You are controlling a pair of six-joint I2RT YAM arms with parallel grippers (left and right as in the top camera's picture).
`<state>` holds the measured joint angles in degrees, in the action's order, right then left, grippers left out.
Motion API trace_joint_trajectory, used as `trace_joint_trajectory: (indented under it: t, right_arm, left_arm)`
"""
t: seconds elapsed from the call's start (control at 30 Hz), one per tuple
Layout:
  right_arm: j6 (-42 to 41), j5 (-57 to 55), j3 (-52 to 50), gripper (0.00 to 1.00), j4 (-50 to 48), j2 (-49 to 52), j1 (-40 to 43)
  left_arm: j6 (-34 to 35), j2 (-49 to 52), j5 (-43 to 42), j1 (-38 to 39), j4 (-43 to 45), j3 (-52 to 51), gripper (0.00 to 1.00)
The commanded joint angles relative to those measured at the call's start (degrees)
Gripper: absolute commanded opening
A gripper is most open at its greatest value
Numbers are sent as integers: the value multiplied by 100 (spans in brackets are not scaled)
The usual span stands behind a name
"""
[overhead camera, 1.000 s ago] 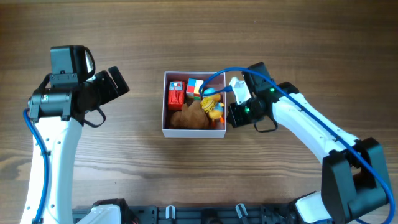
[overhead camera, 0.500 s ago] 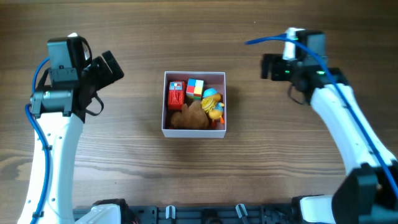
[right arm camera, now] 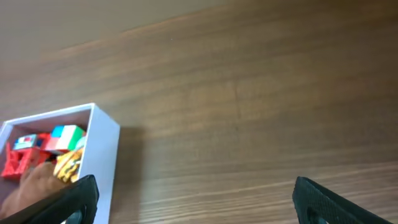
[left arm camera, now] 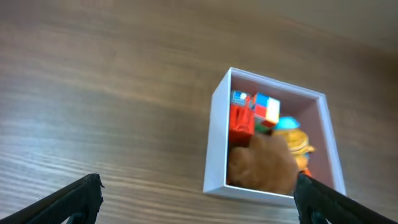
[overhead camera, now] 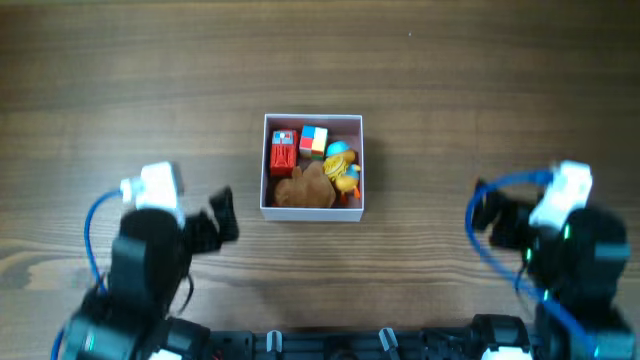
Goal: Pack container
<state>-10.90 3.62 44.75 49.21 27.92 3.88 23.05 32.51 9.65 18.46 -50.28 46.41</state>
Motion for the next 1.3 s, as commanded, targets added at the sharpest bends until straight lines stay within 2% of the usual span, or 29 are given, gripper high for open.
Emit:
trace_joint_trajectory:
  t: [0.0, 0.17, 0.3, 0.6, 0.77, 0.8, 0.9, 0.93, 1.07, 1.17, 1.27]
  right_arm:
    - [-348, 35, -466, 100, 109, -791, -15]
    - [-745, 39, -726, 100, -52, -852, -15]
    - [-2133, 48, -734, 100, -33, -787, -15]
    - [-3832, 48, -734, 100, -28, -787, -15]
    - [-3912, -236, -734, 100, 310, -789, -15]
    - [-3792, -267, -743, 100, 323, -798, -15]
    - [-1978, -289, -761, 100, 302, -992, -33]
    - [-1665, -297, -761, 100, 275, -1086, -48]
    - [382, -157, -778, 100, -9, -2127, -70]
    - [1237, -68, -933, 100, -345, -2723, -70]
    - [1377, 24, -1497, 100, -1384, -2752, -92]
  left_arm:
    - [186, -1128, 245, 133, -17, -538, 100]
    - [181, -1456, 407, 131, -76, -647, 100]
    - [184, -1451, 391, 129, -81, -647, 100]
    - [184, -1451, 391, 131, -83, -647, 100]
    - [184, -1451, 391, 131, -83, -647, 100]
    - [181, -1451, 391, 131, -83, -647, 100]
    - [181, -1451, 391, 131, -81, -647, 100]
    - [184, -1451, 391, 131, -83, -647, 100]
    - [184, -1451, 391, 131, -83, -647, 100]
    - [184, -1451, 391, 131, -83, -647, 100]
    - [184, -1451, 391, 131, -83, -647, 100]
